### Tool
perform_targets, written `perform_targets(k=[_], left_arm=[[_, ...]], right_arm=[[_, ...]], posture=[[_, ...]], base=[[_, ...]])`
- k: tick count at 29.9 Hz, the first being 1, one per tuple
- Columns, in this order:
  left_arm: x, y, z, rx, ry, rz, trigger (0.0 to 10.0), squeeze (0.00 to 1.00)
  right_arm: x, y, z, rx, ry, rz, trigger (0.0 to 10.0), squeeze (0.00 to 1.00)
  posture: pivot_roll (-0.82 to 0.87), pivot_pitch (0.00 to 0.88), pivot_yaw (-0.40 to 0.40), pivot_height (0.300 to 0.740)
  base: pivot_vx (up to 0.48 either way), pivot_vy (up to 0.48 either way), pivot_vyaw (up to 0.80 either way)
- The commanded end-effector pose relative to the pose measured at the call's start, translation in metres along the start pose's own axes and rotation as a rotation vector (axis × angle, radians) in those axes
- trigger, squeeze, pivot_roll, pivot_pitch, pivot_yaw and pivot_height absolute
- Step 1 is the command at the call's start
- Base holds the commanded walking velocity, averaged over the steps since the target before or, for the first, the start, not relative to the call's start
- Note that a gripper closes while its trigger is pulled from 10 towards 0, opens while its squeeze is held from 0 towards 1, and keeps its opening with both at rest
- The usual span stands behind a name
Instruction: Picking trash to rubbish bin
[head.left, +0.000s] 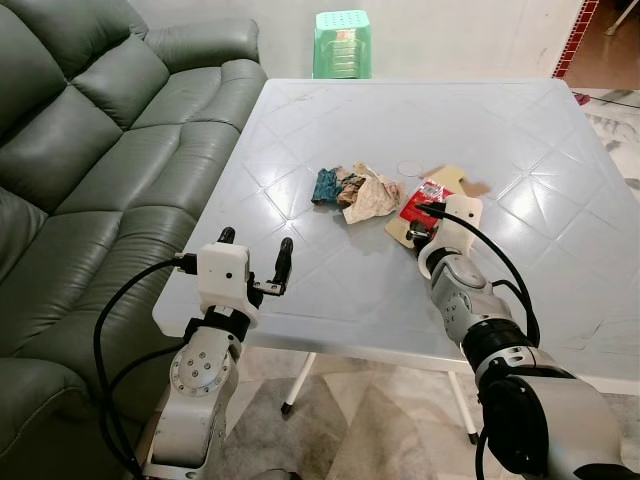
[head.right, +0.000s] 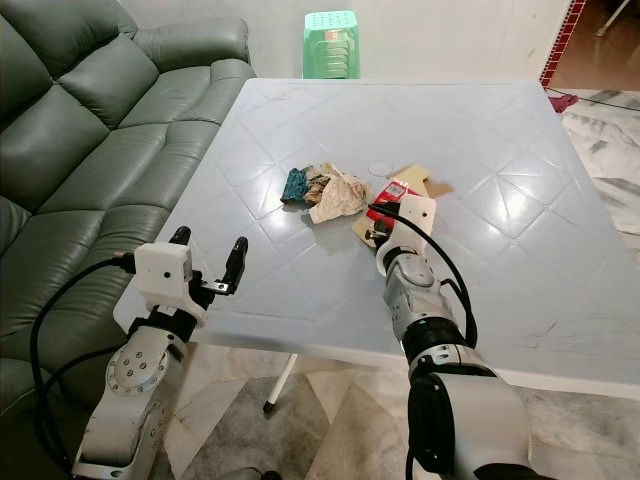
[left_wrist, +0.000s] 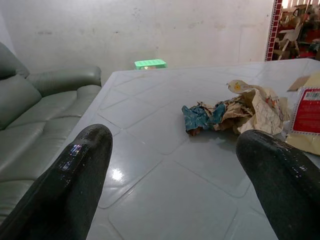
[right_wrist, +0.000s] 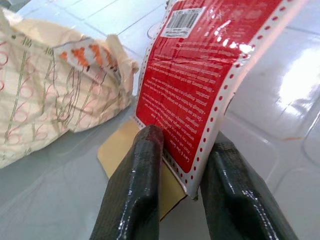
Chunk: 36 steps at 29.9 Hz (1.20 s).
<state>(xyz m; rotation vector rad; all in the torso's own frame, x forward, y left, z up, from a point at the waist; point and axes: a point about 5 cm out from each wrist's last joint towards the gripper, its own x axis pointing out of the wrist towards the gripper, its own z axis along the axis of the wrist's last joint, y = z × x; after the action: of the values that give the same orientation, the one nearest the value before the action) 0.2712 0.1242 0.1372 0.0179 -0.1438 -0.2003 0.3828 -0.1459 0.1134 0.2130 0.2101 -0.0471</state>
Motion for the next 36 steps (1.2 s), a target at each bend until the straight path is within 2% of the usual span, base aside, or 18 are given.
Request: perform_targets(k=[1,4,12,14,17,22,28,30,31,32,33,36], left_arm=[[0.001,0.001,0.0,0.004,-0.001,0.0,10.0,0.0],[0.002,-0.001,0.0,0.001,-0.002,-0.003,10.0,0.0],[0.006,-0.002,-0.001,-0.004,-0.005,-0.009,10.0,0.0],[0.006,-0.002,-0.001,-0.004,-0.005,-0.009,10.0,0.0],[0.008,-0.004,-0.001,-0.006,-0.008,-0.016,10.0,0.0],[0.012,-0.005,0.0,0.006,-0.02,-0.014,10.0,0.0],[0.019,0.0,0.003,0.079,-0.043,0.051,10.0,0.0],[0.02,0.0,0.004,0.081,-0.044,0.05,10.0,0.0],[0.022,-0.002,0.005,0.091,-0.049,0.045,10.0,0.0],[0.022,-0.002,0.005,0.091,-0.049,0.045,10.0,0.0],[0.024,-0.005,0.006,0.086,-0.053,0.037,10.0,0.0],[0.026,-0.009,0.005,0.076,-0.055,0.028,10.0,0.0]], right_arm=[[0.0,-0.006,0.006,-0.007,-0.033,-0.02,0.0,0.0],[0.0,-0.007,0.011,-0.016,-0.067,-0.023,0.0,0.0],[-0.008,-0.005,0.034,-0.131,-0.265,-0.001,0.0,0.0],[-0.009,-0.004,0.036,-0.141,-0.282,0.0,0.0,0.0],[-0.019,-0.003,0.044,-0.22,-0.386,0.009,0.0,0.0],[-0.032,-0.003,0.048,-0.286,-0.447,0.01,0.0,0.0],[-0.059,-0.005,0.046,-0.354,-0.49,0.025,0.0,0.0],[-0.06,-0.004,0.045,-0.361,-0.495,0.03,0.0,0.0],[-0.066,-0.002,0.043,-0.391,-0.497,0.047,0.9,0.0],[-0.066,-0.002,0.043,-0.391,-0.497,0.047,0.9,0.0],[-0.071,-0.001,0.039,-0.4,-0.486,0.056,2.5,0.0],[-0.074,0.001,0.038,-0.402,-0.471,0.062,3.1,0.0]], posture=[[0.07,0.078,0.04,0.74],[0.07,0.077,0.04,0.74],[0.04,0.069,0.045,0.74],[0.04,0.069,0.045,0.74],[0.03,0.065,0.049,0.74],[0.01,0.057,0.052,0.74],[0.0,0.047,0.049,0.74],[0.0,0.047,0.049,0.74],[-0.02,0.043,0.049,0.74],[-0.02,0.043,0.049,0.74],[-0.02,0.04,0.049,0.74],[-0.03,0.038,0.049,0.74]], base=[[0.0,0.0,0.0],[0.0,0.0,0.0],[0.0,0.0,0.0],[0.0,0.0,0.0],[0.0,0.0,0.0],[0.0,0.0,0.0],[0.0,0.0,0.0],[0.0,0.0,0.0],[0.0,0.0,0.0],[0.0,0.0,0.0],[0.0,0.0,0.0],[0.0,0.0,0.0]])
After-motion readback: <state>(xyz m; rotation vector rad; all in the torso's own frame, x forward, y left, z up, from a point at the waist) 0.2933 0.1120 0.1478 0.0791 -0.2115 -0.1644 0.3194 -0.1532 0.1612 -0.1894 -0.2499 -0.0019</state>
